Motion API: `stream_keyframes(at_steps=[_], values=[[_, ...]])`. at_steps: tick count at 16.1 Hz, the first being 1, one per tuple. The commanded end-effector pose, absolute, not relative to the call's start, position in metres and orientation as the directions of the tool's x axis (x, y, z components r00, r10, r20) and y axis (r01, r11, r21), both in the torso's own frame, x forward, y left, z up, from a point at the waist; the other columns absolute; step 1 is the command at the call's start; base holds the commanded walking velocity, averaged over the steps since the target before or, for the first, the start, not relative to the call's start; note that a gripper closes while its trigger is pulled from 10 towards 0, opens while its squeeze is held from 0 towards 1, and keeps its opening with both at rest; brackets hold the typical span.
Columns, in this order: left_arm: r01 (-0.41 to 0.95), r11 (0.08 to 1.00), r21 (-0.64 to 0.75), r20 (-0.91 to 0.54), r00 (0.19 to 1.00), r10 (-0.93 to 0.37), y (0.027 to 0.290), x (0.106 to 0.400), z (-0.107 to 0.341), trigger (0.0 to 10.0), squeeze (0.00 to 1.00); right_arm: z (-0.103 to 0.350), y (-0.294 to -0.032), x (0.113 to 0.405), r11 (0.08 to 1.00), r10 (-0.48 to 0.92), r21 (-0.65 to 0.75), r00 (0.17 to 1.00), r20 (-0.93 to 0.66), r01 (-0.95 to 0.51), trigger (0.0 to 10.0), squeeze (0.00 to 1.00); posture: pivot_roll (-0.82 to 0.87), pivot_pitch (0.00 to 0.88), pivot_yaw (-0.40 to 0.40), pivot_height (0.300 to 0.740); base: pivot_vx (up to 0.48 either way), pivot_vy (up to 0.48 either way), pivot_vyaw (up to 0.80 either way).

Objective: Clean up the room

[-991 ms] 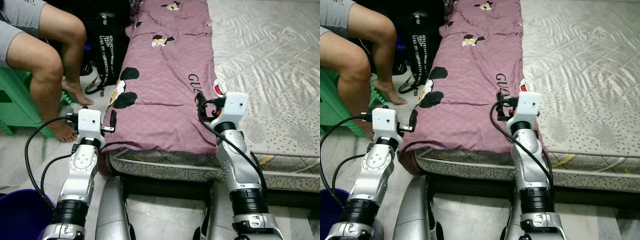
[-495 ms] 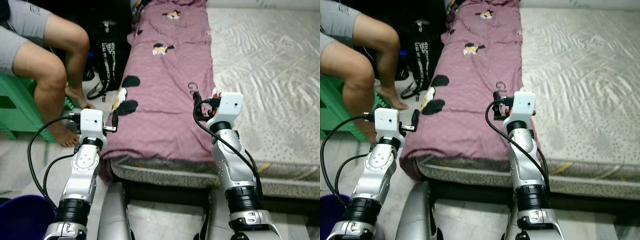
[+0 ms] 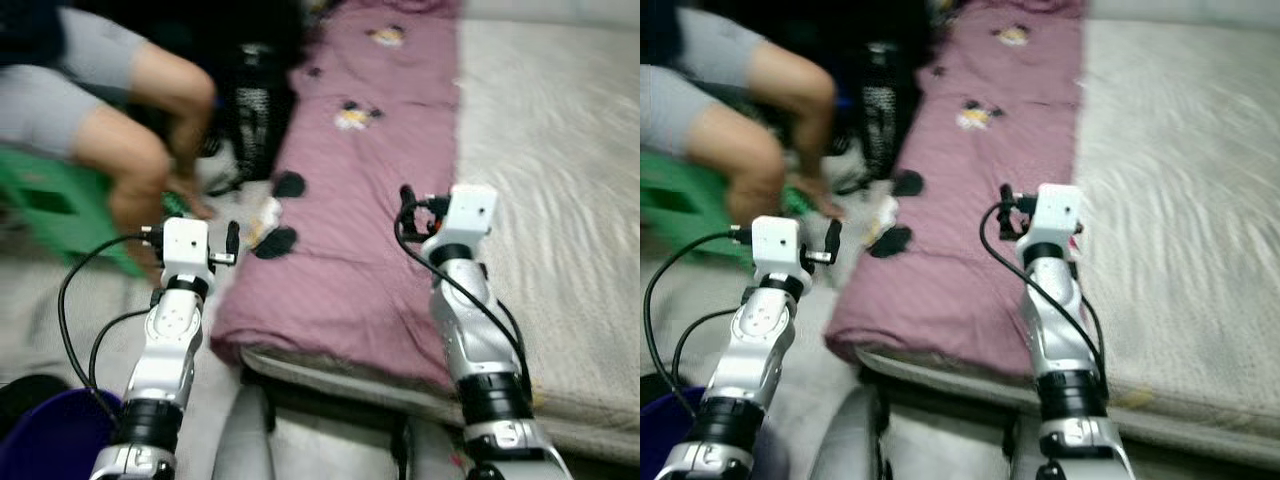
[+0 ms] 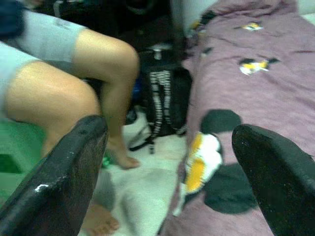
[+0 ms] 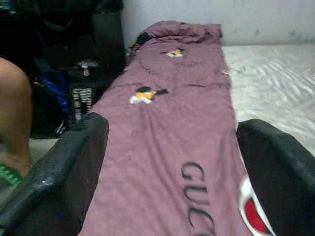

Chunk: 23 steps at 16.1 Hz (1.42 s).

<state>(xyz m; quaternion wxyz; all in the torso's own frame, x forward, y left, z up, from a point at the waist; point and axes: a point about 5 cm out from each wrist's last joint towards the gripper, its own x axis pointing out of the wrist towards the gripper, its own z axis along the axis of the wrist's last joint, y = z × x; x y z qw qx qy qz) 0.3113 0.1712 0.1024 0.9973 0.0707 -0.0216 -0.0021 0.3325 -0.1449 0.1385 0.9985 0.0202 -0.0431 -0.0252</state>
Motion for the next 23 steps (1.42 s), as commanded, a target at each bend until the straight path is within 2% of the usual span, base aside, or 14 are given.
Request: stream_keyframes(at_steps=[1, 2, 8, 20, 23], values=[[-0.007, 0.989, 0.148, 0.046, 0.999, 0.000, 0.175, 0.311, 0.103, 10.0, 0.00, 0.133, -0.145, 0.332, 0.998, -0.061, 0.030, 0.996, 0.059, 0.060, 10.0, 0.00, 0.04, 0.000, 0.046, 0.677, 0.000, 0.000, 0.00], [-0.008, 0.989, 0.149, 0.046, 0.999, 0.001, 0.175, 0.311, 0.103, 10.0, 0.00, 0.131, -0.146, 0.331, 0.998, -0.048, 0.048, 0.997, 0.056, 0.045, 10.0, 0.00, 0.04, 0.000, 0.046, 0.677, 0.000, 0.000, 0.00], [-0.007, 0.988, 0.152, 0.045, 0.999, 0.000, 0.176, 0.311, 0.103, 10.0, 0.00, 0.129, -0.152, 0.331, 0.997, -0.078, 0.032, 0.995, 0.057, 0.076, 10.0, 0.00, 0.04, 0.000, 0.046, 0.740, 0.000, 0.000, 0.00], [-0.037, 0.988, 0.152, 0.034, 0.999, 0.032, 0.173, 0.307, 0.100, 10.0, 0.00, 0.115, -0.153, 0.323, 0.995, -0.088, 0.043, 0.996, 0.002, 0.087, 10.0, 0.00, 0.03, 0.000, 0.044, 0.740, 0.000, 0.000, 0.00], [-0.033, 0.988, 0.151, 0.030, 0.999, 0.029, 0.170, 0.304, 0.098, 10.0, 0.00, 0.115, -0.151, 0.320, 0.997, -0.073, 0.009, 0.997, 0.009, 0.073, 10.0, 0.00, 0.03, 0.000, 0.042, 0.740, 0.000, 0.000, 0.14]])
